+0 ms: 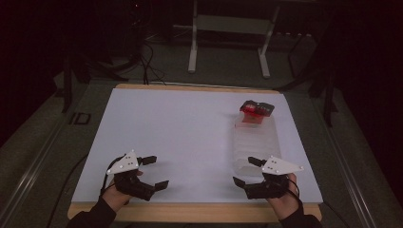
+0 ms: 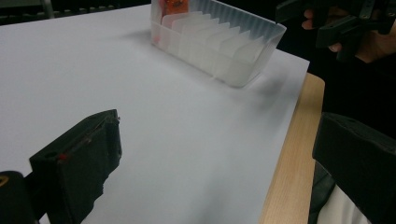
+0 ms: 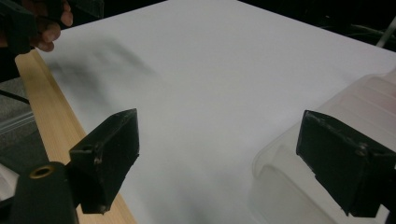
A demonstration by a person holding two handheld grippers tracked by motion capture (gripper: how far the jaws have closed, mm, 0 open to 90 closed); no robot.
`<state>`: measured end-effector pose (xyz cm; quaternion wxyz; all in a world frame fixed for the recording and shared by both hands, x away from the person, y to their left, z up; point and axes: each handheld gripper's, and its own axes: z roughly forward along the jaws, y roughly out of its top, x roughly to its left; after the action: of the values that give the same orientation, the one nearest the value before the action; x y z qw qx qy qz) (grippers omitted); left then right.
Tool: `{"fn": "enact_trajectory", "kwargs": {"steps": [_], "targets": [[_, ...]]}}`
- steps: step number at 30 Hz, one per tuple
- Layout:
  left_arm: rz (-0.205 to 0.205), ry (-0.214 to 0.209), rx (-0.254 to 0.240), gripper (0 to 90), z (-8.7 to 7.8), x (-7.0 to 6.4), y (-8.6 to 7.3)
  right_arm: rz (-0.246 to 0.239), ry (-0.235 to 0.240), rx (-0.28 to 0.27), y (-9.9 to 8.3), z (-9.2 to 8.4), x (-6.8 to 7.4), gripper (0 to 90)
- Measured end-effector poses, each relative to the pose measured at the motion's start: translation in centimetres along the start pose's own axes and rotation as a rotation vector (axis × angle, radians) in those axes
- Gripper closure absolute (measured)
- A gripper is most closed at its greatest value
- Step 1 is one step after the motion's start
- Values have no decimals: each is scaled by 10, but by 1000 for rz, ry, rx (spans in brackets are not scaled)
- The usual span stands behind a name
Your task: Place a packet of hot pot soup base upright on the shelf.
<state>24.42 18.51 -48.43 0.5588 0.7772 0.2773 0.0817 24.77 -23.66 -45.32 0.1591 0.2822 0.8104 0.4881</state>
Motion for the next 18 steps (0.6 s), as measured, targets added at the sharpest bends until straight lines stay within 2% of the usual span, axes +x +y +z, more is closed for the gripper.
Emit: {"fn": "enact_trajectory", "kwargs": {"steps": [8,12,14,18], "targets": [[11,-3,2,13,1,-2,-1,8,-16,-15,-4,-3,0,132],[19,-1,3,13,2,-2,-1,2,-22,-33,-3,-4,0,132],[19,-1,4,13,2,-3,-2,-16,-33,-51,-2,-6,1,132],[17,-4,5,13,3,-3,-2,0,-38,-63,-3,-7,0,134]]}}
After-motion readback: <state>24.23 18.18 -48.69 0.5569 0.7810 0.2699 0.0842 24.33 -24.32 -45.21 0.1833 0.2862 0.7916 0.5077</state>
